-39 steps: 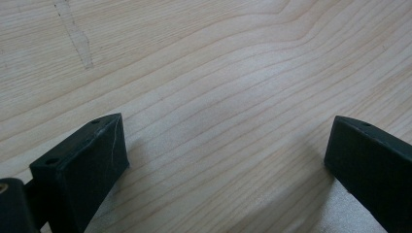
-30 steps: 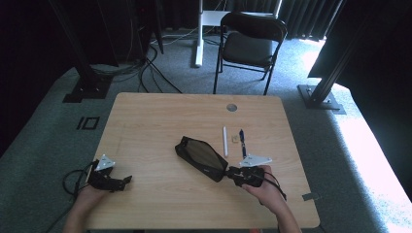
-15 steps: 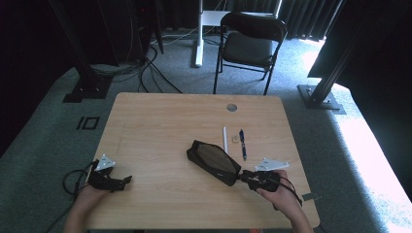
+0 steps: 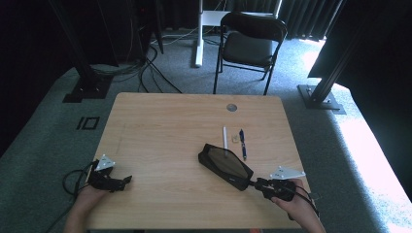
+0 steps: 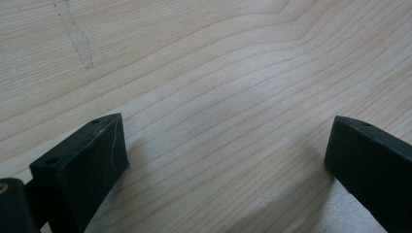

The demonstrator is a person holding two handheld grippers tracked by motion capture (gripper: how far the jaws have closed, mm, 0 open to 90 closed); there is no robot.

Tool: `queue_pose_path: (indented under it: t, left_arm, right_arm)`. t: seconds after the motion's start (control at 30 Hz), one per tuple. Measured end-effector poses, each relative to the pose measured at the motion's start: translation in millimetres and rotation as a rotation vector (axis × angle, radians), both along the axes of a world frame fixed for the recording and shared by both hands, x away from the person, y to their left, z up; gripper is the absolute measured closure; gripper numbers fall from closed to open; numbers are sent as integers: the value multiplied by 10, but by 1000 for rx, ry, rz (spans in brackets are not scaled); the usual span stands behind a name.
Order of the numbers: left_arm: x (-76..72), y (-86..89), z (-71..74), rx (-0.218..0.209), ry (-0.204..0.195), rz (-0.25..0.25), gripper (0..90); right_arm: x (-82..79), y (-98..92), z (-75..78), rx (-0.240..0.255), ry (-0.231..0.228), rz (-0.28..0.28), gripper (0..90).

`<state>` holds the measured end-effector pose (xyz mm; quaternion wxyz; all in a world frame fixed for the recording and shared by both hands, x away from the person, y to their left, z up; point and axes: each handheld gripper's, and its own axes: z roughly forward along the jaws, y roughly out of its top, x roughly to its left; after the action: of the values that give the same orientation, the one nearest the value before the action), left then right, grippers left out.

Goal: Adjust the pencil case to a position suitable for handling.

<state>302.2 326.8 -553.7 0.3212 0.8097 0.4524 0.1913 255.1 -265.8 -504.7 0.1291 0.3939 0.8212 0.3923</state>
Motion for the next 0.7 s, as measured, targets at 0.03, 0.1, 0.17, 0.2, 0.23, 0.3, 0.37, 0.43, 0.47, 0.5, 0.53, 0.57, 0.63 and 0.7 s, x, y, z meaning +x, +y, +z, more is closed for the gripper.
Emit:
queue_pose_path:
  t: [0.03,0.1,0.17,0.2,0.23,0.3,0.37,0.43,0.47,0.5,0.53,0.57,0.63,0.7]
  left_arm:
    - [0,0,0,0,0,0,20]
    - [0,0,0,0,0,0,20]
    - [0,0,0,0,0,0,20]
    - [0,0,0,0,0,0,20]
    - [0,0,0,0,0,0,20]
    - [0,0,0,0,0,0,20]
    - [0,0,0,0,0,0,20]
    - [0,0,0,0,0,0,20]
    - [0,0,0,0,0,0,20]
    - [0,0,0,0,0,0,20]
    - [0,-1,0,0,0,0,20]
    - [-1,-1,0,0,0,0,20]
    - [-1,-1,0,-1,0,0,21]
    - [0,0,0,0,0,0,20]
  right_arm:
    - [-11,-27,-5,1,5,-6,725]
    - [-29,-74,-20,7,9,-13,720]
    - [-51,-114,-30,6,14,-19,663]
    - [-63,-134,-29,11,17,-24,651]
    - [-74,-159,-22,14,14,-28,639]
    - [-97,-211,9,50,12,-48,632]
    - [-103,-272,41,56,-5,-63,627]
    - [-81,-336,64,58,-21,-93,617]
    - [-81,-336,64,58,-21,-93,617]
    - [14,-398,90,56,-49,-141,603]
    - [14,-398,90,56,-49,-141,603]
    - [120,-412,89,55,-69,-170,602]
    - [183,-411,83,58,-72,-185,595]
    - [401,-372,60,61,-90,-230,569]
